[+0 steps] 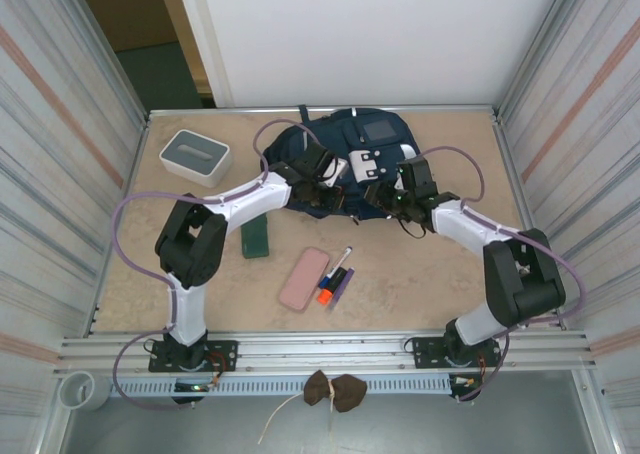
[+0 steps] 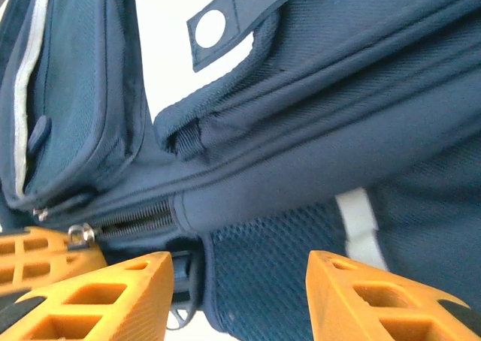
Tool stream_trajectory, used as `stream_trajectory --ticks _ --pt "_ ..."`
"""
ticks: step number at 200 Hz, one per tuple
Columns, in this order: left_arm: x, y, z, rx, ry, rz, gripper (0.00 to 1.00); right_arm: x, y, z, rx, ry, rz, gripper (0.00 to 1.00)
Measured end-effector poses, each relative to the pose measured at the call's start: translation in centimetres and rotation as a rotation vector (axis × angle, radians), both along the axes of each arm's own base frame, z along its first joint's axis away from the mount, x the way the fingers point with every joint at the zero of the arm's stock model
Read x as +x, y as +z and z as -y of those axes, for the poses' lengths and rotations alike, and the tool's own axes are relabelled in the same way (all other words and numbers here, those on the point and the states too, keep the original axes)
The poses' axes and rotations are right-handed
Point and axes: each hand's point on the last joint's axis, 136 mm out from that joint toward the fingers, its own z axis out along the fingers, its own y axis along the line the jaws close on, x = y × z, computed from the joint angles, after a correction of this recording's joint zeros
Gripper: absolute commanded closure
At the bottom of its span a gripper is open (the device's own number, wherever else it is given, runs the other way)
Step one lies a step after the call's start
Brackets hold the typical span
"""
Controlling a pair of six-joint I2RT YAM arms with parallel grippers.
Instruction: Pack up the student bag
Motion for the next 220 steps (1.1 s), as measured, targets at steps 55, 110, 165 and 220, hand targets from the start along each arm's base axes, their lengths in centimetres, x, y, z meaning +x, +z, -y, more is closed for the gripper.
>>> stream_trajectory --ticks 55,110,165,220 --pt "-0.2 0.1 0.5 -0.014 -0.014 0.001 1.0 1.7 -3.0 -1.0 0.058 -0.054 -0.069 0.53" --pt "-0.2 -0.5 0.1 0.018 -0.026 0.025 1.0 3.3 -2.6 -0.3 0.116 -0.085 -0.053 1.0" --pt "0.5 1.7 -2.4 0.102 -0.018 0.124 1.0 4.0 -0.6 3.4 0.086 -0.071 0.012 1.0" --pt "1.5 1.7 -5.4 0.163 0.013 0.124 1.0 4.1 0.6 5.4 0.026 -0.002 0.004 0.99"
